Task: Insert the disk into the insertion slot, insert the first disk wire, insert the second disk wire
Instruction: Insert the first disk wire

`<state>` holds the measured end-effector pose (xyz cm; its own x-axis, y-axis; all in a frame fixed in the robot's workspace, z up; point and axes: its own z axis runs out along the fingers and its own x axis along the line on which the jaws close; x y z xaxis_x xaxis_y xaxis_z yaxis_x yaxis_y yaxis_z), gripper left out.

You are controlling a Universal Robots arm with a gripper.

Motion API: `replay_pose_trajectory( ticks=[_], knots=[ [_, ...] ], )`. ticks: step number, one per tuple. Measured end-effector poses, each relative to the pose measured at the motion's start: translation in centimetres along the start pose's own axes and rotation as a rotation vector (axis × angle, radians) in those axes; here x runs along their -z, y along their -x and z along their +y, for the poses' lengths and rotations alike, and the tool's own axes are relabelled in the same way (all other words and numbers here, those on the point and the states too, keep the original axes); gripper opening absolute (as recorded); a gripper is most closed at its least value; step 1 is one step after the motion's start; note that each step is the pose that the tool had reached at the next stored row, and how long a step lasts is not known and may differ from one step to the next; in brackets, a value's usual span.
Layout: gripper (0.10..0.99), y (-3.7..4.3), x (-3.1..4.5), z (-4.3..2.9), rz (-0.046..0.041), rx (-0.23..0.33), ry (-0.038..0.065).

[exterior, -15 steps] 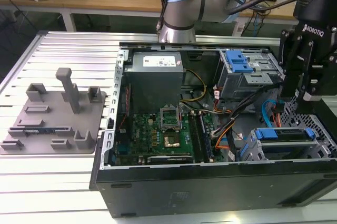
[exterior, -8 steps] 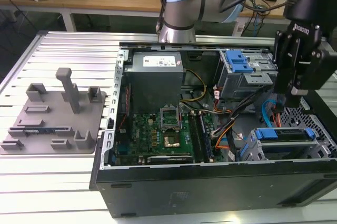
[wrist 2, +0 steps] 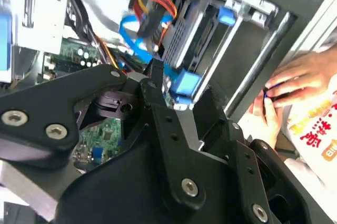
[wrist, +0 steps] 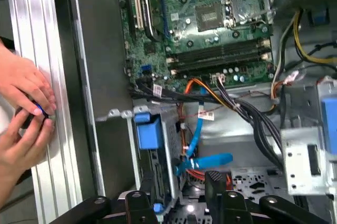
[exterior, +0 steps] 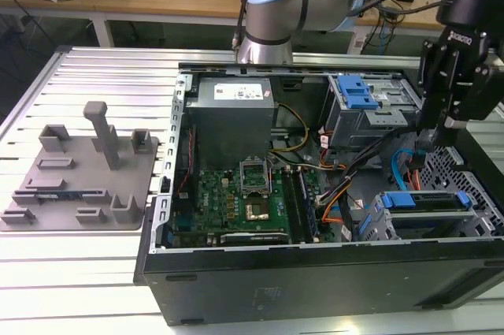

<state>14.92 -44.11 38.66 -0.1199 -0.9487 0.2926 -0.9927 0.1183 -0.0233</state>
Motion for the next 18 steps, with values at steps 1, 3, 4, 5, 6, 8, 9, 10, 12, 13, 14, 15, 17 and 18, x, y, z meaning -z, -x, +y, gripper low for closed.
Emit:
replay_pose_trajectory(
  ticks=[1, 3, 4, 5, 6, 8, 9, 10, 12, 13, 14, 15, 17, 18],
  knots=[
    [0.506, 0.43, -0.14, -0.87, 0.0051, 0.001, 0.001],
    [0.506, 0.94, -0.19, -1.37, 0.0237, -0.005, 0.001],
    [0.506, 0.98, -0.3, -1.37, 0.0261, -0.02, 0.005],
    [0.506, 1.03, -0.45, -1.36, 0.0272, -0.042, 0.011],
    [0.506, 1.05, -0.52, -1.36, 0.0275, -0.053, 0.015],
    [0.506, 1.12, -0.7, -1.35, 0.0281, -0.075, 0.021],
    [0.506, 1.25, -0.73, -1.33, 0.0302, -0.077, 0.021],
    [0.506, 2.05, -0.6, -1.25, 0.0489, -0.077, 0.018],
    [0.506, 3.72, -0.23, -1.05, 0.1027, -0.079, 0.009],
    [0.506, 3.86, -0.23, -1.07, 0.1306, -0.078, 0.004],
    [0.506, 3.97, -0.3, -1.11, 0.1497, -0.074, 0.0],
    [0.506, 4.29, -0.45, -1.12, 0.161, -0.069, -0.004],
    [0.506, 4.99, -0.68, -1.07, 0.1671, -0.066, -0.006],
    [0.506, 5.42, -0.81, -1.01, 0.1695, -0.063, -0.008]
  ],
)
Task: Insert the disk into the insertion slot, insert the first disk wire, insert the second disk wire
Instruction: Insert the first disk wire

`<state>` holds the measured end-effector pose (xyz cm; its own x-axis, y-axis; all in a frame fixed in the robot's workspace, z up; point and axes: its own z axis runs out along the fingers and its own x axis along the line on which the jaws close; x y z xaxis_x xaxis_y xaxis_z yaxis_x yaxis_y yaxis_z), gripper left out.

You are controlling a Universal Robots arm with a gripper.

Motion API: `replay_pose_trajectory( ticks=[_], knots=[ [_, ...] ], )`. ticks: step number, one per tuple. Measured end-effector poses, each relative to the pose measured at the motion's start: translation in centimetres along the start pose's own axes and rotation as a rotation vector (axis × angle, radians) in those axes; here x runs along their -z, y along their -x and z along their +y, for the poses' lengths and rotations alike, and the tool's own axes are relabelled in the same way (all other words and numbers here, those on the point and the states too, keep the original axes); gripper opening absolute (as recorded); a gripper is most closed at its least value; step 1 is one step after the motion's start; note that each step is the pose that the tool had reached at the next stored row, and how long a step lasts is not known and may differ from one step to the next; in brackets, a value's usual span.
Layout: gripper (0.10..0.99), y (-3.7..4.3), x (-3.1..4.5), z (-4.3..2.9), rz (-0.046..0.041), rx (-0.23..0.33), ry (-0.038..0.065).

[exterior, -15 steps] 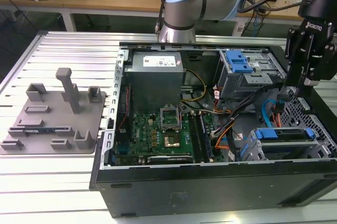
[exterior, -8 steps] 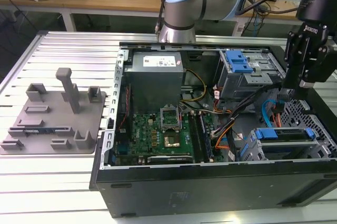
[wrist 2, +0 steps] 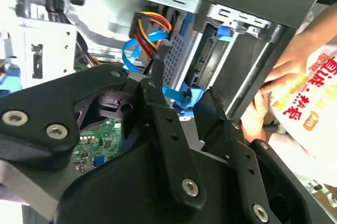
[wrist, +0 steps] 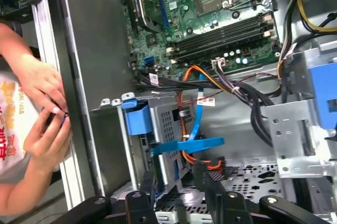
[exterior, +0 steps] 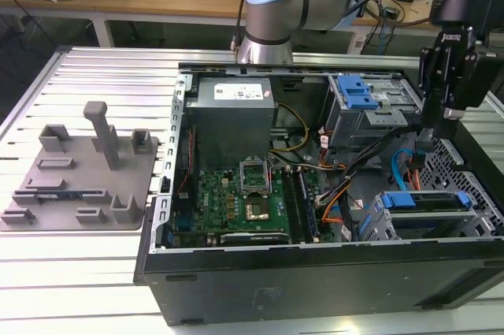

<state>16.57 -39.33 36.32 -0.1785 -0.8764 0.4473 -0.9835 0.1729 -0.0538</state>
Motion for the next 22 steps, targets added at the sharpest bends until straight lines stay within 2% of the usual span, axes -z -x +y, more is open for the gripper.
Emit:
replay_pose_trajectory(
  ticks=[1, 4, 5, 8, 9, 10, 15, 22],
  knots=[
    [0.506, 0.25, -0.02, 0.05, 0.0039, 0.002, -0.002],
    [0.506, 0.5, -0.08, 0.08, 0.0283, 0.012, -0.012],
    [0.506, 0.57, -0.11, 0.09, 0.0379, 0.018, -0.017],
    [0.506, 0.89, -0.22, 0.15, 0.0559, 0.034, -0.029],
    [0.506, 1.17, -0.28, 0.19, 0.0659, 0.044, -0.036],
    [0.506, 1.33, -0.4, 0.22, 0.0691, 0.046, -0.037],
    [0.506, 1.68, -1.04, 0.3, 0.0722, 0.046, -0.038],
    [0.506, 1.83, -1.39, 0.39, 0.087, 0.045, -0.04]
  ],
)
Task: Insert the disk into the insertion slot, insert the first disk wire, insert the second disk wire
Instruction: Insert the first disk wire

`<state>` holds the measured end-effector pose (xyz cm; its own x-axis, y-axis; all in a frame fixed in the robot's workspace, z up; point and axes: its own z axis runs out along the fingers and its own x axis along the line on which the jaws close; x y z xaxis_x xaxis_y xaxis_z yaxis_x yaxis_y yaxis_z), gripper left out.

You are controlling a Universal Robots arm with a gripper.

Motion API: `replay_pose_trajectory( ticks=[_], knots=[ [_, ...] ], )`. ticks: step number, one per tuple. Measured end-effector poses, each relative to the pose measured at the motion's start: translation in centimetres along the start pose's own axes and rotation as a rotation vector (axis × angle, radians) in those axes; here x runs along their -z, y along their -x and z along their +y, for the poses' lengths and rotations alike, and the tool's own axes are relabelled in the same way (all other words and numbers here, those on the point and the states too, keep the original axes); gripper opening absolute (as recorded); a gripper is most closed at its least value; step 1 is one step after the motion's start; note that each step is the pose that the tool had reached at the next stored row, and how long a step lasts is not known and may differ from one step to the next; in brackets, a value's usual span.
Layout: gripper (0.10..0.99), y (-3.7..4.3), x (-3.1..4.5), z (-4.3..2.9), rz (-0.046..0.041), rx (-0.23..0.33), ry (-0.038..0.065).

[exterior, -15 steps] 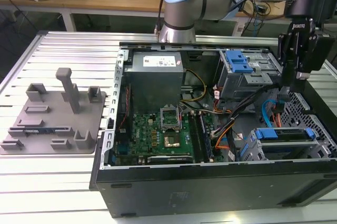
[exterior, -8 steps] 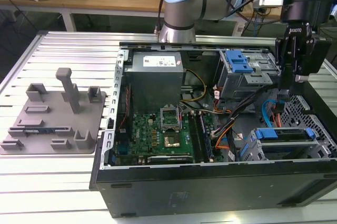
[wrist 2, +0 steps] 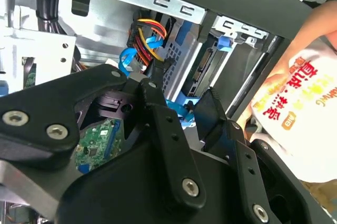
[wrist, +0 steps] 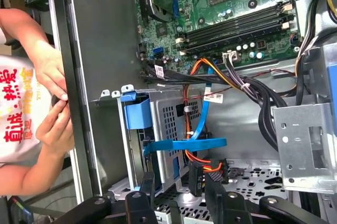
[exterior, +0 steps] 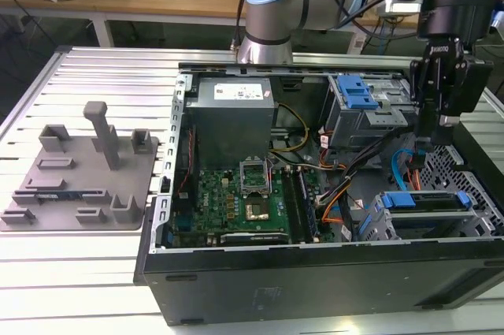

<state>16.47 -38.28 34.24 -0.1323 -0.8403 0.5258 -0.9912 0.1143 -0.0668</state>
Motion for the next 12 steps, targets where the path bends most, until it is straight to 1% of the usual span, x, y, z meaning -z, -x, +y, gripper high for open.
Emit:
replay_pose_trajectory(
  ticks=[2, 3, 4, 5, 7, 8, 10, 11, 12],
  knots=[
    [0.506, 0.06, -0.09, 0.01, 0.0085, 0.0, -0.001],
    [0.506, 0.13, -0.15, 0.02, 0.0159, 0.0, -0.002],
    [0.506, 0.18, -0.18, 0.02, 0.0208, 0.0, -0.002],
    [0.506, 0.32, -0.22, 0.04, 0.0307, 0.0, -0.004],
    [0.506, 0.55, -0.23, 0.07, 0.0446, 0.0, -0.005],
    [0.42, 0.96, -0.24, 0.13, 0.0591, 0.0, -0.007],
    [0.42, 1.58, -0.28, 0.22, 0.0763, 0.0, -0.01],
    [0.42, 2.03, -0.18, 0.27, 0.0796, 0.0, -0.01],
    [0.42, 2.27, -0.16, 0.31, 0.0816, 0.0, -0.01]
  ],
)
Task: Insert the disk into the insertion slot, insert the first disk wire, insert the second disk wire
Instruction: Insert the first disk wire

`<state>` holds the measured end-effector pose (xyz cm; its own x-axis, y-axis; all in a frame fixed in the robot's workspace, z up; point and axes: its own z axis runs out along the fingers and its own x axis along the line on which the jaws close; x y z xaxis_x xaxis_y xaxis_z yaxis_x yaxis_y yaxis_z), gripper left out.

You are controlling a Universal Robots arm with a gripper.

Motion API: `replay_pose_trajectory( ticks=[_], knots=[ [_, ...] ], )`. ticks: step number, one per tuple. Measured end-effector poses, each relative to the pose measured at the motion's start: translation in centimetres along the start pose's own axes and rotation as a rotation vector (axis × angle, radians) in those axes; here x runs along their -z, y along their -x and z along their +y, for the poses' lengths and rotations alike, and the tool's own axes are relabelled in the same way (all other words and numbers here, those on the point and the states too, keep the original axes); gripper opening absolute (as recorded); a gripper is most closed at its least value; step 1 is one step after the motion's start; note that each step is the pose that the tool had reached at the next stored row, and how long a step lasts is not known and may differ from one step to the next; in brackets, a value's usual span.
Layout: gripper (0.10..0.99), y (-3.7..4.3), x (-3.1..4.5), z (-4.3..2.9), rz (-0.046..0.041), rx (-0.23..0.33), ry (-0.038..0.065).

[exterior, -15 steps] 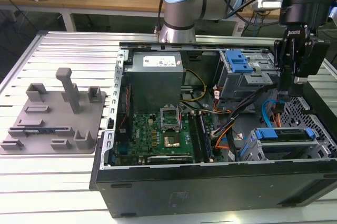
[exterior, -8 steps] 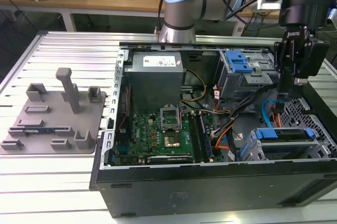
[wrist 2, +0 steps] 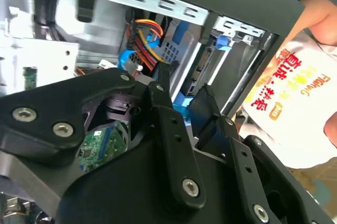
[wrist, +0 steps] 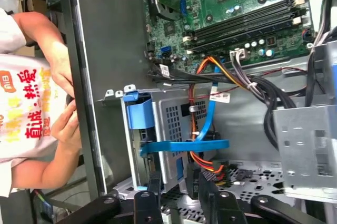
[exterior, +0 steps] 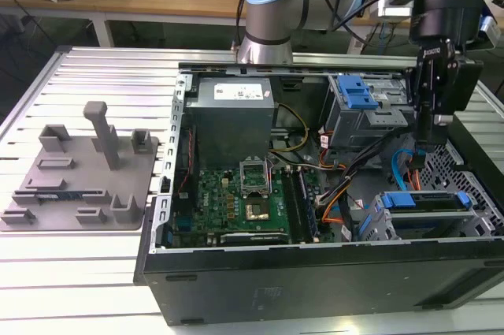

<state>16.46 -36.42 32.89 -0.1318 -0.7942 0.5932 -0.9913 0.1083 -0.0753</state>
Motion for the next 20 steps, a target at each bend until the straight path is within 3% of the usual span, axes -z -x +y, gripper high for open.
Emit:
replay_pose_trajectory(
  ticks=[4, 12, 13, 15, 20],
  knots=[
    [0.42, 0.23, -0.27, 0.04, 0.008, 0.0, -0.001],
    [0.42, -0.04, -0.58, -0.01, 0.008, -0.001, 0.0],
    [0.4, -0.05, -0.59, -0.01, 0.0082, -0.002, 0.0],
    [0.267, -0.06, -0.59, -0.03, 0.0084, -0.003, 0.001],
    [0.267, 0.02, -0.7, -0.09, 0.0059, -0.004, 0.002]
  ],
)
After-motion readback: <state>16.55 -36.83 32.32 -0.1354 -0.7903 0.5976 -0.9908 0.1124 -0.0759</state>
